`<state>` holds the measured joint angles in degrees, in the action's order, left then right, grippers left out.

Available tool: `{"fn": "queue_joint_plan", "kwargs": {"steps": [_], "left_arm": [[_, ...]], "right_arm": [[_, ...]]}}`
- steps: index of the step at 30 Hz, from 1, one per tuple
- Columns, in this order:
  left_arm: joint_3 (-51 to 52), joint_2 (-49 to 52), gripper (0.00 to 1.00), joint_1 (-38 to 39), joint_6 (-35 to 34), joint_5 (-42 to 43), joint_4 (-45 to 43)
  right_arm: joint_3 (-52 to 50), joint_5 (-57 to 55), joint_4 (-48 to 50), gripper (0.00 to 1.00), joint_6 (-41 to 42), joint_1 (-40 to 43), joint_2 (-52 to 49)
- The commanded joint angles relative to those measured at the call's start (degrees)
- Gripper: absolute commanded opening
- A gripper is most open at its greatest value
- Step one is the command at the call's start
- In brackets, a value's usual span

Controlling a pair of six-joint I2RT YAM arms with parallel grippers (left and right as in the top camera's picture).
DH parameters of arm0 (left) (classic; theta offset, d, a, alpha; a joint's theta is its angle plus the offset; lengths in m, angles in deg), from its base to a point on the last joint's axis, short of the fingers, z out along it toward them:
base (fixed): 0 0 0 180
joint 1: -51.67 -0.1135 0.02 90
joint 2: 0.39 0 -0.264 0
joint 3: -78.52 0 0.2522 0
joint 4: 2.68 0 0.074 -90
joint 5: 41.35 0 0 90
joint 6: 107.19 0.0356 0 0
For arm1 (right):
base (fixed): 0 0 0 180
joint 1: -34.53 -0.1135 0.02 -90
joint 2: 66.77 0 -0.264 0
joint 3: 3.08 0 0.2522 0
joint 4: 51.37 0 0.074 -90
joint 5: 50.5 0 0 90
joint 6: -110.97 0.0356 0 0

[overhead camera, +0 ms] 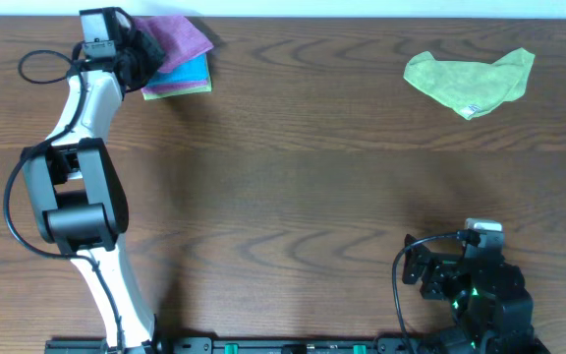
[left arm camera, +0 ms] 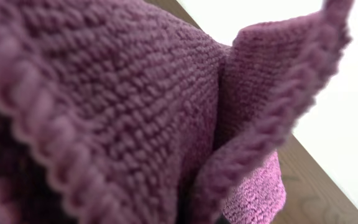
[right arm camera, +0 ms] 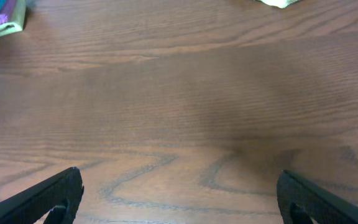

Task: Fold the cloth
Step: 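Lower the towel onto the stack and open the left gripper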

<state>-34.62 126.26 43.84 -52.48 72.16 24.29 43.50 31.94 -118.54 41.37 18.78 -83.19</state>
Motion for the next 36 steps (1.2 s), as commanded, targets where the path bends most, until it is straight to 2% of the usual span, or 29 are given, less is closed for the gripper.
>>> {"fn": "queue_joint_plan", "kwargs": {"steps": [1,7,9,14,18,27,36], "left_arm": [[-1.62,0.48,0.11,-1.46,2.56,-1.64,0.68],[-1.62,0.48,0.27,-2.23,3.41,-1.44,2.67],[-1.62,0.48,0.38,-2.27,3.65,-1.44,3.08],[-1.62,0.39,0.77,-2.51,3.85,-1.38,3.30],[-1.64,0.00,0.94,-3.15,3.87,-0.74,3.34],[-1.68,-3.04,0.95,-4.92,6.75,0.00,7.43],[-1.68,-9.64,0.95,-5.03,10.12,-3.78,14.56]], "right_arm": [[-0.31,-0.81,-0.22,0.99,0.59,0.50,0.31],[-0.31,-0.81,-0.22,0.99,0.59,0.50,0.31],[-0.31,-0.83,-0.22,0.99,0.59,0.50,0.31],[-0.31,-0.83,-0.22,0.99,0.59,0.50,0.31],[-0.31,-0.83,-0.22,0.99,0.59,0.50,0.31],[-0.31,-0.81,-0.22,0.99,0.59,0.50,0.31],[-0.31,-0.81,-0.22,0.99,0.59,0.50,0.31]]}}
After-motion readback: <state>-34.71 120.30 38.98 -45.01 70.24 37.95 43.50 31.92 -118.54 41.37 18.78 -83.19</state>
